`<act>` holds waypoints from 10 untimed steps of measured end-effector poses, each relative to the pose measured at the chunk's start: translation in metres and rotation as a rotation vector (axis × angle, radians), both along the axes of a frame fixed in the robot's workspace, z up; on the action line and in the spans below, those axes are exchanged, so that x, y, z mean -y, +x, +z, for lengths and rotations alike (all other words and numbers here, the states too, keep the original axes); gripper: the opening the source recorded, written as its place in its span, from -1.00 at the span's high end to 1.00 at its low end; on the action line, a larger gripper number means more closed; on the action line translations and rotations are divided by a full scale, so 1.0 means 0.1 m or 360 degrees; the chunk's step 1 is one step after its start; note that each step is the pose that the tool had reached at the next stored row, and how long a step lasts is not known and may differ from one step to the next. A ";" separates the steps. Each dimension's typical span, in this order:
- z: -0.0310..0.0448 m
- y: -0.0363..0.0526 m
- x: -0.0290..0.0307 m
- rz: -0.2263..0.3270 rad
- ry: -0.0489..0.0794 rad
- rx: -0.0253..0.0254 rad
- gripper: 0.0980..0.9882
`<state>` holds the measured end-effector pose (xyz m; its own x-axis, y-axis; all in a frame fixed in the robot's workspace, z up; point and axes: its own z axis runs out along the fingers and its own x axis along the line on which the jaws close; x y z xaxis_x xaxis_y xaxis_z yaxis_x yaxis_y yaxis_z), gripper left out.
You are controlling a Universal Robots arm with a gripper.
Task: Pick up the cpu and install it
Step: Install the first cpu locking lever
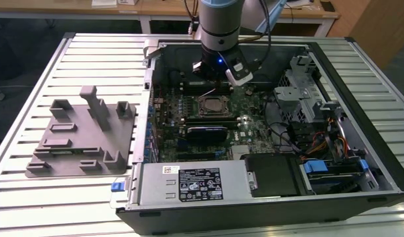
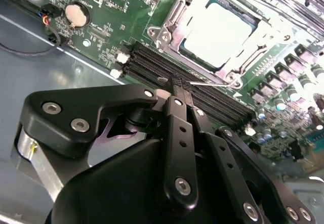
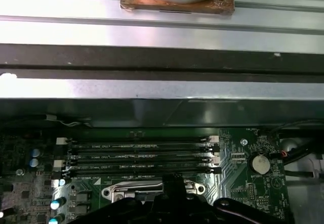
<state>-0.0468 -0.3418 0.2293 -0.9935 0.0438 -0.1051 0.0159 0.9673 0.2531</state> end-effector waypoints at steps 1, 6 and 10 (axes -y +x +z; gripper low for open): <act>-0.015 -0.001 0.000 0.0000 -0.0001 0.00034 0.98; -0.081 -0.002 0.000 -0.0004 -0.0012 0.00152 0.98; -0.114 -0.003 -0.002 -0.0018 -0.0015 0.00171 0.98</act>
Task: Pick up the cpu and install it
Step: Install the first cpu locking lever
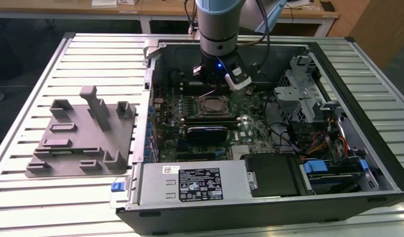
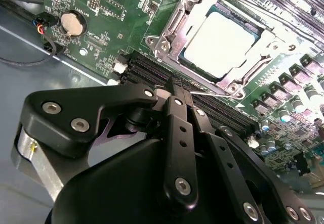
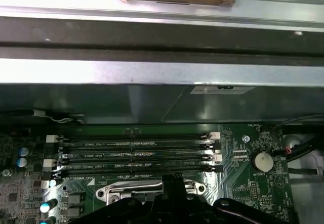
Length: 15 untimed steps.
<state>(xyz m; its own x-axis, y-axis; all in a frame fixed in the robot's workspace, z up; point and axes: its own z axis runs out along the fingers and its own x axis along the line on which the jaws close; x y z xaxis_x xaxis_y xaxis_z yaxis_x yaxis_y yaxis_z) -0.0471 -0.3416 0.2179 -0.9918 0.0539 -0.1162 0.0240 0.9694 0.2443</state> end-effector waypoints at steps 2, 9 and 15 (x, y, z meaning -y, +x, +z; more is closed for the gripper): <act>-0.012 -0.002 -0.006 -0.0007 -0.0002 0.00000 0.98; -0.057 -0.007 -0.035 -0.0052 -0.0014 0.00000 0.98; -0.088 -0.011 -0.080 -0.0066 -0.0019 0.00002 0.98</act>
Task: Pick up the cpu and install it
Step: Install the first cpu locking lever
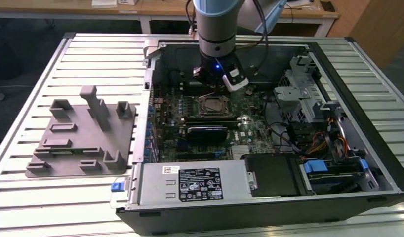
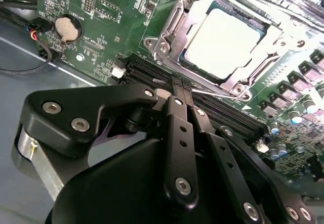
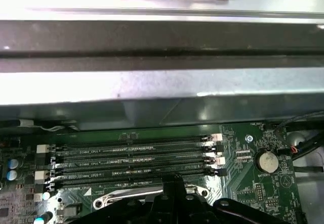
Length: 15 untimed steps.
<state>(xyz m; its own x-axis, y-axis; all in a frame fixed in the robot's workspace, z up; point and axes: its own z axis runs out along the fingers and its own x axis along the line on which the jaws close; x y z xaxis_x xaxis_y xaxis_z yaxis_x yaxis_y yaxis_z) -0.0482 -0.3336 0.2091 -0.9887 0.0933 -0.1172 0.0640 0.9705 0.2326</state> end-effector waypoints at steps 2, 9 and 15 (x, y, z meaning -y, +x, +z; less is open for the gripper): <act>-0.012 -0.002 -0.009 -0.0003 -0.0001 -0.00001 0.98; -0.050 -0.007 -0.018 -0.0062 -0.0002 -0.00002 0.98; -0.066 -0.037 -0.031 -0.0065 -0.0002 -0.00002 0.98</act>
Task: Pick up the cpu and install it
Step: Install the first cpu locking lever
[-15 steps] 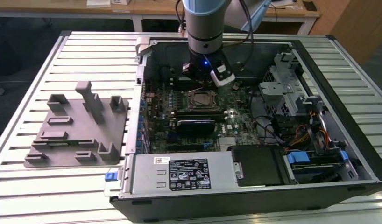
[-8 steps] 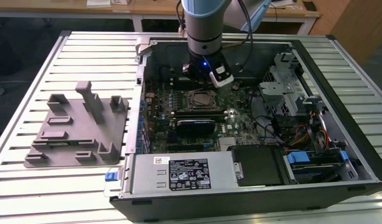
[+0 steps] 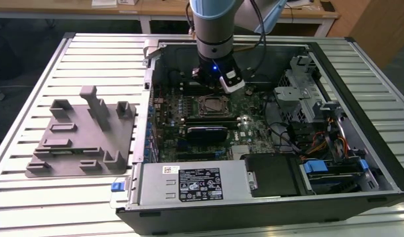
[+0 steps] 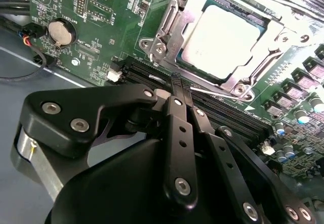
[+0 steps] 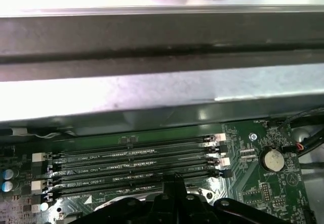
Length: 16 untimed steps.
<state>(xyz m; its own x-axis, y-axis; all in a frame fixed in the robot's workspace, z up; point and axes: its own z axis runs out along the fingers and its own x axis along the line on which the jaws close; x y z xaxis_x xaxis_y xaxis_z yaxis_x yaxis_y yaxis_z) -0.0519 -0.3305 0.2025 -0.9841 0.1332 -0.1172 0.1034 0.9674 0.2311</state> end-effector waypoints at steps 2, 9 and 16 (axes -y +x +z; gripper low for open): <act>-0.009 -0.003 -0.007 -0.0004 0.0000 -0.00001 0.98; -0.041 -0.009 -0.049 -0.0025 0.0000 0.00002 0.98; -0.067 -0.013 -0.058 -0.0107 -0.0001 0.00000 0.98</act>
